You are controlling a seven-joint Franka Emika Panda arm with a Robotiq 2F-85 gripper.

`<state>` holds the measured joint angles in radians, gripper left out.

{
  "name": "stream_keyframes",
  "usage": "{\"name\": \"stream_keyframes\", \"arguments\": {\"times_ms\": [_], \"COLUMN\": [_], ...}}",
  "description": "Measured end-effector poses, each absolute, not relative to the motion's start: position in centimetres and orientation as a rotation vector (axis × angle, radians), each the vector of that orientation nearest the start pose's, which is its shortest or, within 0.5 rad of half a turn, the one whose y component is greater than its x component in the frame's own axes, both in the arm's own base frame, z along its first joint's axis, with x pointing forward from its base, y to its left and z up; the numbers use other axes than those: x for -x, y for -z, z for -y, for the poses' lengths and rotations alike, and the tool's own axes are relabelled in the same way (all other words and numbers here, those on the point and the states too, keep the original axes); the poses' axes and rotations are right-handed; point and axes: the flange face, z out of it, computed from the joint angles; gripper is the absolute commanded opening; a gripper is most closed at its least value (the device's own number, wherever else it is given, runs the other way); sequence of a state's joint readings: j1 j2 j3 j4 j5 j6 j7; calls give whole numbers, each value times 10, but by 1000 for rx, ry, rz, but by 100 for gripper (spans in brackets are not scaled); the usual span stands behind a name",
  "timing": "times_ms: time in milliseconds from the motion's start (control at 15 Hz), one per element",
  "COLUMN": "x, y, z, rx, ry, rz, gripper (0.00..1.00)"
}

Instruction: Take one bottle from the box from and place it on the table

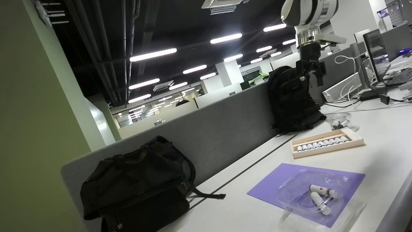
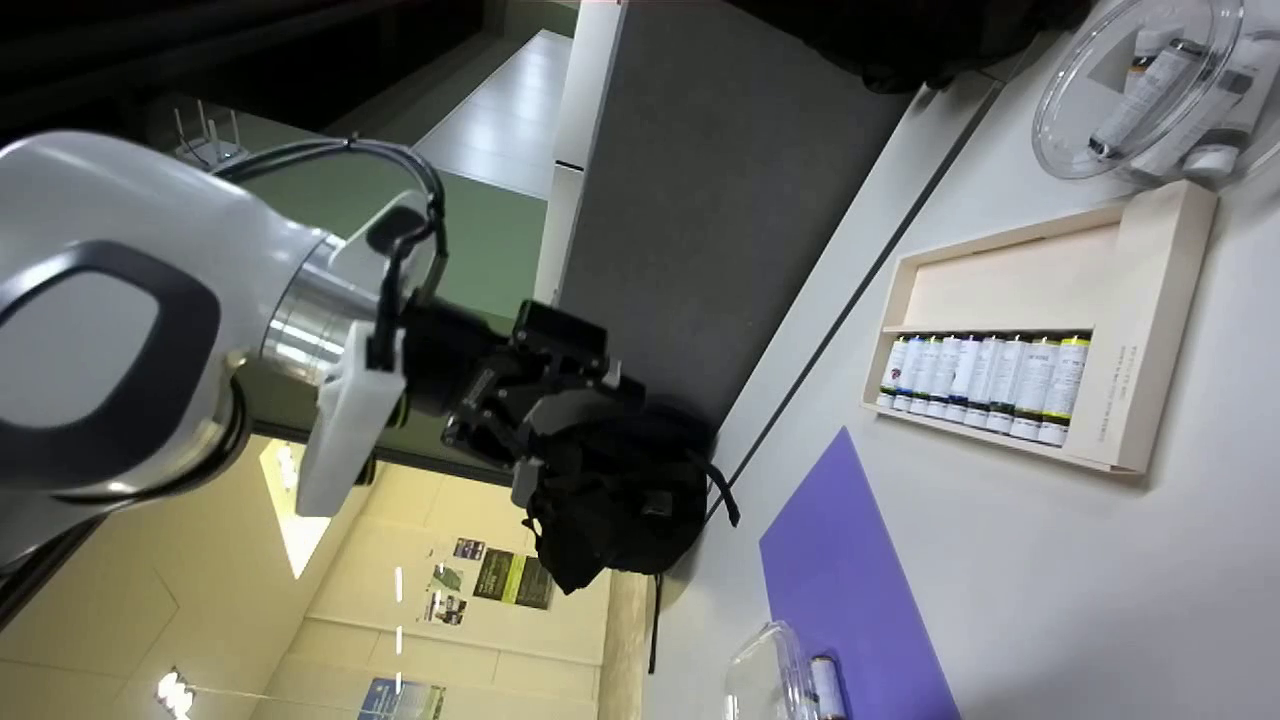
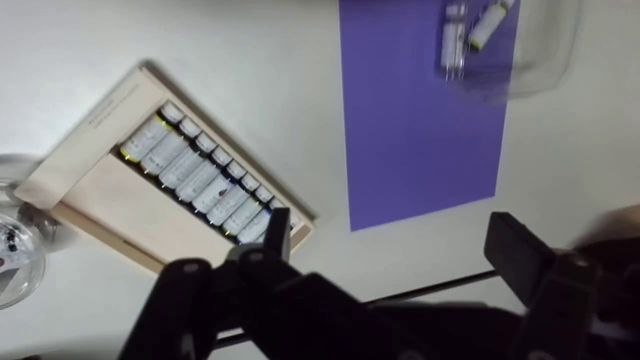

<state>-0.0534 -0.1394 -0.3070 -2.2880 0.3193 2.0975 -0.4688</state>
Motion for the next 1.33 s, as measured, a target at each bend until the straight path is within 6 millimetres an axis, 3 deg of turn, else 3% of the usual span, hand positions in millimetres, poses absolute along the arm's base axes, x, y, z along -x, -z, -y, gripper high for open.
{"name": "stream_keyframes", "arguments": {"times_ms": [200, 333, 733, 933, 1067, 1333], "x": [-517, -551, -635, -649, -652, -654], "y": [-387, -362, -254, -226, -224, -229], "z": [184, 189, 165, 148, 142, 143], "rx": [2791, 2788, 2916, 2927, 2903, 2892], "ry": [218, 210, -74, -342, -463, -483], "rz": [-291, -427, -701, -762, -736, -731], "gripper": [100, 100, 100, 100, 100, 100]}}
